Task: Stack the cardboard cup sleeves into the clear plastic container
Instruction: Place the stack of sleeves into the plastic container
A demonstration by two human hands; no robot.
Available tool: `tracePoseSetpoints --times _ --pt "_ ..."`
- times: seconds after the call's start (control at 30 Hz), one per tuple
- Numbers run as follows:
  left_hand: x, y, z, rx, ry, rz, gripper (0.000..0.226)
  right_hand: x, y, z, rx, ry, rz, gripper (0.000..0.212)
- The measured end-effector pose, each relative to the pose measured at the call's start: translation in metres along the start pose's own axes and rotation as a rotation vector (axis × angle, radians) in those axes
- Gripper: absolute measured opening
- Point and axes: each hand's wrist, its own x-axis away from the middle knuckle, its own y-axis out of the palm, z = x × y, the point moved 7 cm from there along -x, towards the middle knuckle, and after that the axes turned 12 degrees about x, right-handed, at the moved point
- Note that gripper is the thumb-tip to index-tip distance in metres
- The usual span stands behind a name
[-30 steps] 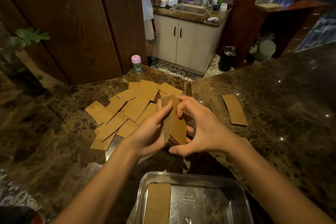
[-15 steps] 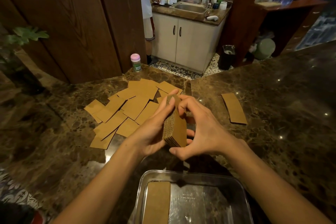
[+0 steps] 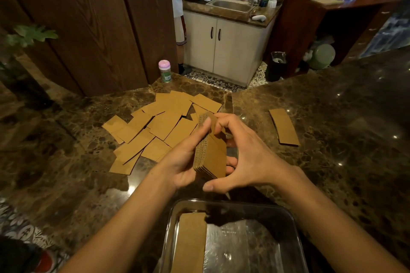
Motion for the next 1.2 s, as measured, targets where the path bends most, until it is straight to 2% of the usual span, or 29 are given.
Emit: tracePoseSetpoints --times 0.27,0.47,0.63,0.7,0.73,0.8,0.87,0.93,0.97,1.07,1.2 --pt "0.017 0.003 -0.017 0.062 -0.084 -0.016 0.053 0.013 0.003 -0.020 0.092 -0.031 0.021 0.085" --pt "0.039 0.008 -0.024 -0.012 -0.042 -0.024 0.045 0.031 0.011 -0.031 -0.064 -0.020 -0.025 0.089" --pt "0.067 0.002 -0.046 0.050 -0.076 0.009 0.055 0.048 0.018 -0.051 0.074 -0.033 -0.060 0.091" --pt "0.083 -0.004 -0.047 -0.120 -0.027 0.162 0.056 0.057 0.019 -0.055 0.083 -0.027 -0.082 0.091" --pt "0.093 -0.012 -0.044 -0.243 0.022 0.307 0.060 0.063 0.018 -0.055 0.077 -0.008 -0.094 0.090" --pt "0.119 -0.026 -0.030 -0.510 0.204 0.528 0.056 0.078 0.017 -0.051 0.065 0.060 -0.134 0.089" --pt "0.149 -0.036 -0.012 -0.978 0.413 0.684 0.047 0.096 0.024 -0.046 0.101 0.137 -0.209 0.090" --pt "0.172 -0.045 -0.009 -1.391 0.434 0.758 0.045 0.113 0.039 -0.044 0.137 0.196 -0.320 0.092" --pt "0.179 -0.052 -0.012 -1.471 0.393 0.778 0.044 0.120 0.049 -0.046 0.149 0.212 -0.375 0.092" --pt "0.185 -0.058 -0.033 -1.510 0.233 0.758 0.045 0.126 0.076 -0.054 0.212 0.194 -0.463 0.089" --pt "0.184 -0.057 -0.044 -1.462 0.214 0.741 0.044 0.117 0.112 -0.057 0.368 0.123 -0.495 0.094"
